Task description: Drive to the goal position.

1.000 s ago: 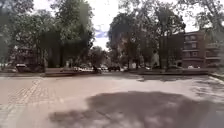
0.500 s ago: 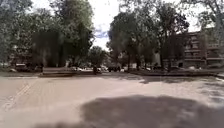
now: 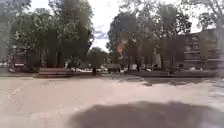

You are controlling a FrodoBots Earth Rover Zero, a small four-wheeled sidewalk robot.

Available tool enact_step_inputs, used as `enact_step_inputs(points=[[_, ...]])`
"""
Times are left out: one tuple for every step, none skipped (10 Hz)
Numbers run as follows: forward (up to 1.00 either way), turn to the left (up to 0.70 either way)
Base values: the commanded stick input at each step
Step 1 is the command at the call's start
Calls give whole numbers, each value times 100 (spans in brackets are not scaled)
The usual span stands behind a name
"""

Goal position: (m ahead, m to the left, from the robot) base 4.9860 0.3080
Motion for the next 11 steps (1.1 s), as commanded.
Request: enact_step_inputs(points=[[85,0],[85,0],[85,0],[85,0],[85,0],[85,0],[85,0],[85,0],[85,0],[85,0],[85,0]])
